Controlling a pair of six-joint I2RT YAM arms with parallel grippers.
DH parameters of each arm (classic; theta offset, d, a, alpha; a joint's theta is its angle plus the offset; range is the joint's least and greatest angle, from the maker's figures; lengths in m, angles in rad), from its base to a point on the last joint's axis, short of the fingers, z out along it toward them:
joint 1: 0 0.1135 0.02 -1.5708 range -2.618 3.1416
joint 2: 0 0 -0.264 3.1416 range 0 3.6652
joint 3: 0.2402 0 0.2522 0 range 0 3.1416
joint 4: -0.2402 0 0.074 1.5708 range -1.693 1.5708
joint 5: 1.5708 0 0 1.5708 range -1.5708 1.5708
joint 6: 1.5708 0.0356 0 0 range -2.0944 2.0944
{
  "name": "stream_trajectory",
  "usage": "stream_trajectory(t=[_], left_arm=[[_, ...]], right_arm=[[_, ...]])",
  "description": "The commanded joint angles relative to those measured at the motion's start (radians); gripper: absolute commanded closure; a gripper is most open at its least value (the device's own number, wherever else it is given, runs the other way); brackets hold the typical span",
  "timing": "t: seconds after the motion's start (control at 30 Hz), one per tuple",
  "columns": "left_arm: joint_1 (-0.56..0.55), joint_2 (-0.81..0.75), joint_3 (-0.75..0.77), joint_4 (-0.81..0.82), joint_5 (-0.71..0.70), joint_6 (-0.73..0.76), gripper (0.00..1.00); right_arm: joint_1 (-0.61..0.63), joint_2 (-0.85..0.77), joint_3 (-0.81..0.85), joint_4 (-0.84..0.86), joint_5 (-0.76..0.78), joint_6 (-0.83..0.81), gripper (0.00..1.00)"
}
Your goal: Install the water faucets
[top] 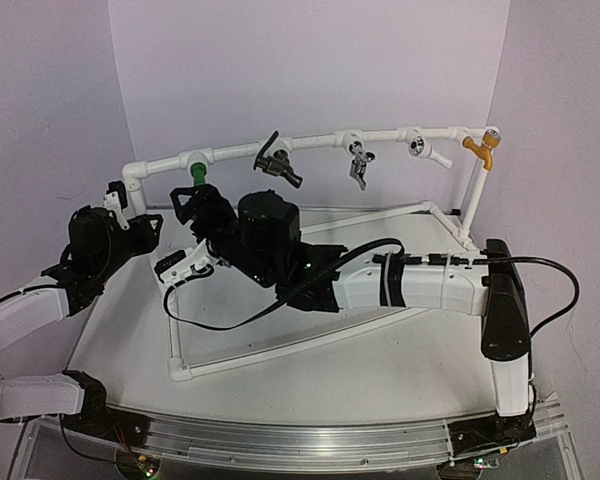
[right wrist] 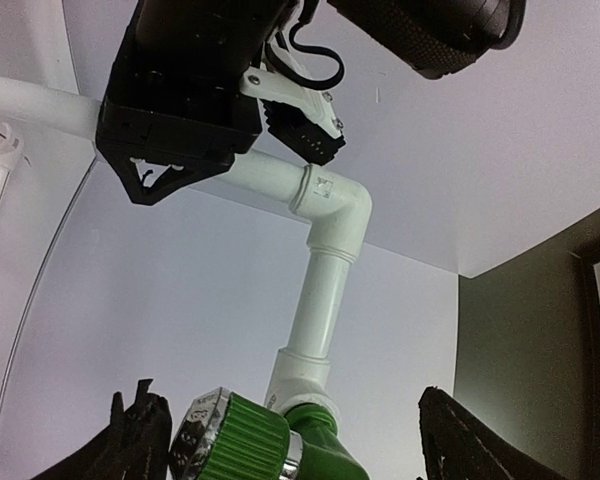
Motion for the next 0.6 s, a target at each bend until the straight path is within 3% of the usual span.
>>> stream_trajectory(t=[0.0,0.1,0.27,0.53,0.57], left_arm=[[-0.035,-0.001,-0.003,-0.057,0.15,-0.195,1.0],[-0.035,0.003,-0.003,-0.057,0.15,-0.194,1.0],[-0.035,0.012,-0.001,-0.057,0.155,-0.203,1.0],[-0.035,0.01,-0.002,-0.058,0.154,-0.205,1.0],[-0.035,0.012,-0.003,-0.057,0.155,-0.204,1.0]], right_arm=[[-0.046,0.022,0.107,0.057,0.056,-0.422,0.19],[-0.049,0.028,0.14,0.02,0.069,-0.34,0.24],[-0.051,0.09,0.266,-0.055,0.119,-0.061,0.36],[-0.05,0.201,0.419,0.198,0.229,0.332,0.53],[-0.05,0.212,0.442,0.228,0.252,0.398,0.59]])
